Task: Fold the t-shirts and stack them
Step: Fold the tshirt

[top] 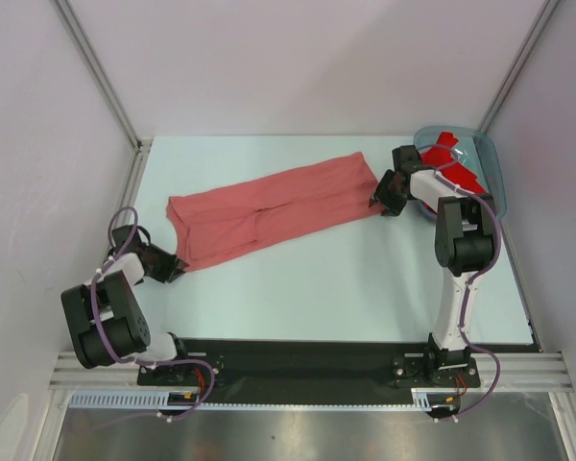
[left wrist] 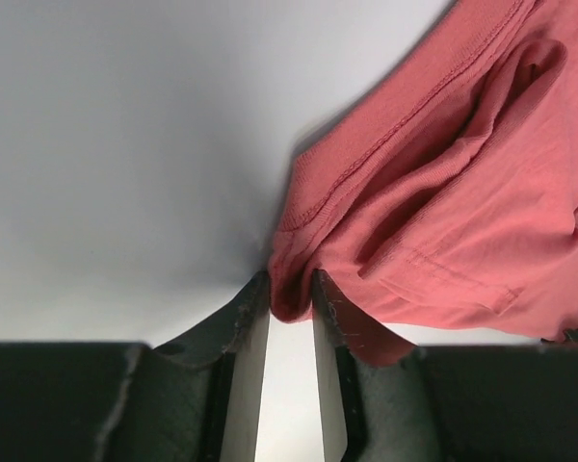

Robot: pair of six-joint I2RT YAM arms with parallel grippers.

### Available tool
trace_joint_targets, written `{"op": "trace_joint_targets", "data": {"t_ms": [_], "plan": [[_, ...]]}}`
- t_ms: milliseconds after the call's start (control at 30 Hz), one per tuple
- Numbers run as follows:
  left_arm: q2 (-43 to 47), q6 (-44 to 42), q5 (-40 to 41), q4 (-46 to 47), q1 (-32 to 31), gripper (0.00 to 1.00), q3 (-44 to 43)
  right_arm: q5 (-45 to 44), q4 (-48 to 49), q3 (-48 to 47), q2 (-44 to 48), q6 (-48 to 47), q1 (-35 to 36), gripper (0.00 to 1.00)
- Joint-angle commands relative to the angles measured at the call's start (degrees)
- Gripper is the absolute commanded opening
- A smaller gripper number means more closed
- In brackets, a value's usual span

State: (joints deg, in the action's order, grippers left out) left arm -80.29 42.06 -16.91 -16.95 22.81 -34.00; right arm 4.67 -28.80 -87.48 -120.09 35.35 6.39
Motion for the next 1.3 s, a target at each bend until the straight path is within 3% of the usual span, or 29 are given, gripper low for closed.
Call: {"op": "trace_joint_targets", "data": {"t_ms": [0, 200, 267, 300, 333, 400, 533, 933, 1067, 1267], "plan": [[-1.89, -0.93, 3.46, -0.63, 0.22, 0.28, -0.19, -4.58, 0.41, 0.55, -1.55, 0.59, 0.37, 0.52], [-3.38, -1.02, 3.28, -0.01, 0.31, 0.18, -1.07, -7.65, -0.47, 0.56, -2.07, 0.59, 0.20, 0.45], [-3.73, -1.19, 3.46, -0.01, 0.22, 0.14, -1.42, -7.57, -0.56, 1.08, -2.16, 0.33, 0.11, 0.38], [-3.82, -1.54, 3.55, -0.01, 0.31, 0.10, -1.60, -7.57, -0.56, 1.17, -2.16, 0.16, 0.11, 0.32], [-3.82, -1.72, 3.90, -0.10, 0.22, 0.08, -2.03, -7.57, -0.56, 1.52, -2.16, -0.11, 0.20, 0.14], [-4.26, -2.25, 4.69, -0.28, 0.31, 0.00, -2.39, -7.74, -1.00, 1.88, -2.08, -0.90, 0.20, 0.00], [-5.57, -3.21, 6.44, 0.07, 0.31, 0.00, -5.10, -8.79, -1.88, 4.42, -0.32, -2.83, 1.34, 0.00], [-15.68, -6.20, 11.54, -0.89, 0.31, 0.00, -18.81, -12.23, 0.67, 27.35, 14.79, -6.17, 3.19, 0.00], [-20.24, -8.04, 12.07, -0.98, 0.31, 0.00, -22.25, -11.26, -0.30, 33.07, 20.59, -3.72, 4.15, 0.00], [-25.35, -8.75, 11.72, -0.01, -0.31, 0.00, -27.25, -9.77, -2.05, 44.58, 32.01, 3.30, 11.53, 0.00]]}}
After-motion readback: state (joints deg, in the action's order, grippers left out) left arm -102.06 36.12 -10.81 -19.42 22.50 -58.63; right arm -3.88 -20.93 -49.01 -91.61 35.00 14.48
